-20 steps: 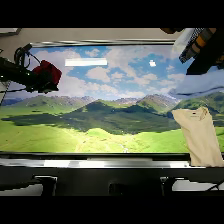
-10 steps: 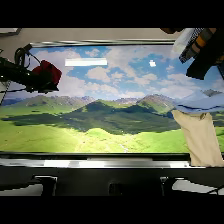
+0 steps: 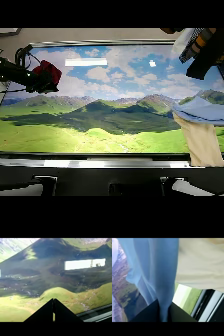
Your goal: Fold the clothes and pants, and hang the long-sleeved shirts on hangers.
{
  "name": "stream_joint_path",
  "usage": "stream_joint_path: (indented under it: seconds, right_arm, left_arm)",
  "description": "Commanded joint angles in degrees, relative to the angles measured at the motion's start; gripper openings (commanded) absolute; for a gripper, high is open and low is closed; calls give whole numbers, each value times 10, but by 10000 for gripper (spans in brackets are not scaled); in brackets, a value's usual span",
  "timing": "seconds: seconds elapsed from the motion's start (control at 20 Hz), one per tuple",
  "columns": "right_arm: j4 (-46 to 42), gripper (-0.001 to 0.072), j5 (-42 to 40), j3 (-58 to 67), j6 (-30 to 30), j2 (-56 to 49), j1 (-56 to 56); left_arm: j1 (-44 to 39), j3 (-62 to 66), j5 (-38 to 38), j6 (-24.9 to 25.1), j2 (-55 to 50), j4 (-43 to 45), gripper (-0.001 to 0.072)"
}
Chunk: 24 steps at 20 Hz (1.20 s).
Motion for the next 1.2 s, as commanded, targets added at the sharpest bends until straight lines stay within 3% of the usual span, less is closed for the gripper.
stream_joint_path:
  seconds: [0.0,0.45,0.95,1.1,1.15]
  right_arm:
    - [-91,37,8,-90,-21,49,0]
    - [-148,38,-116,-373,11,166,0]
    - [-212,47,-185,-499,19,167,0]
    - [-246,186,-187,-512,22,167,0]
    - [-256,270,-192,-509,22,167,0]
  left_arm:
    - [0,0,-2,8,0,1,18]
    - [0,0,-4,13,0,22,18]
    - [0,0,-4,13,0,26,18]
    - [0,0,-4,13,0,26,18]
    - [0,0,-5,13,0,26,18]
